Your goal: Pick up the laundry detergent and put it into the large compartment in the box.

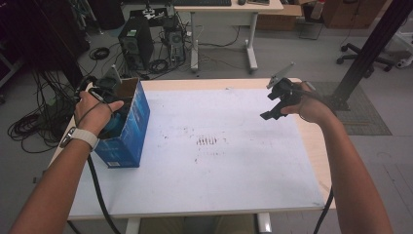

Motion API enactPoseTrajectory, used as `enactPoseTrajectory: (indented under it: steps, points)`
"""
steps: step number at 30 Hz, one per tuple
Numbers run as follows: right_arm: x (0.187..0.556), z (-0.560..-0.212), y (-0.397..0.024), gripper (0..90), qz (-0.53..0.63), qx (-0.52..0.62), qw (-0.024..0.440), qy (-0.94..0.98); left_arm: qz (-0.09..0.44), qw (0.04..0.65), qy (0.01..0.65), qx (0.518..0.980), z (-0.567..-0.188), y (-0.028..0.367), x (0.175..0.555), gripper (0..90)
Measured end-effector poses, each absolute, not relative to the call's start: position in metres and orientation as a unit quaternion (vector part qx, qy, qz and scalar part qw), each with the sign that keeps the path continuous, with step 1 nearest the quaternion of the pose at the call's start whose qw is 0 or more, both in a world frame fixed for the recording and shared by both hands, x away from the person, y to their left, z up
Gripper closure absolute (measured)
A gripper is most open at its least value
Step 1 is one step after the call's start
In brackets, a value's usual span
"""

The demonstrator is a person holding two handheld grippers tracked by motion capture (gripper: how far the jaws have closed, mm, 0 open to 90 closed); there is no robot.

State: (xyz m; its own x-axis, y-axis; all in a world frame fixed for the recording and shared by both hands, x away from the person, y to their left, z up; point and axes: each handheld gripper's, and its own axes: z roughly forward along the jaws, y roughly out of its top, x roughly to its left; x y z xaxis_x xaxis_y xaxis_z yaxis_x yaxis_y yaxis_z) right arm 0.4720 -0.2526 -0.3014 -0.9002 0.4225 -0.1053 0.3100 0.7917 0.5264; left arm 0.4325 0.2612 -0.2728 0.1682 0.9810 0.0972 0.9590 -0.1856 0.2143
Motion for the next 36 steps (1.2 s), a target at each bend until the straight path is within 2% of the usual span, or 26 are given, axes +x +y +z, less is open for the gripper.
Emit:
enactPoseTrajectory:
  steps: [22,25,36]
  points:
    - [0.469,-0.299,-0.254,11.6,0.259,0.196,0.111,0.939,0.104,0.058,0.636,0.763,-0.265,0.262,0.43,19.2]
    - [0.469,-0.299,-0.253,11.6,0.26,0.195,0.112,0.939,0.106,0.055,0.632,0.766,-0.262,0.261,0.429,15.2]
    - [0.467,-0.299,-0.255,11.6,0.262,0.196,0.112,0.938,0.107,0.054,0.633,0.765,-0.26,0.261,0.428,10.5]
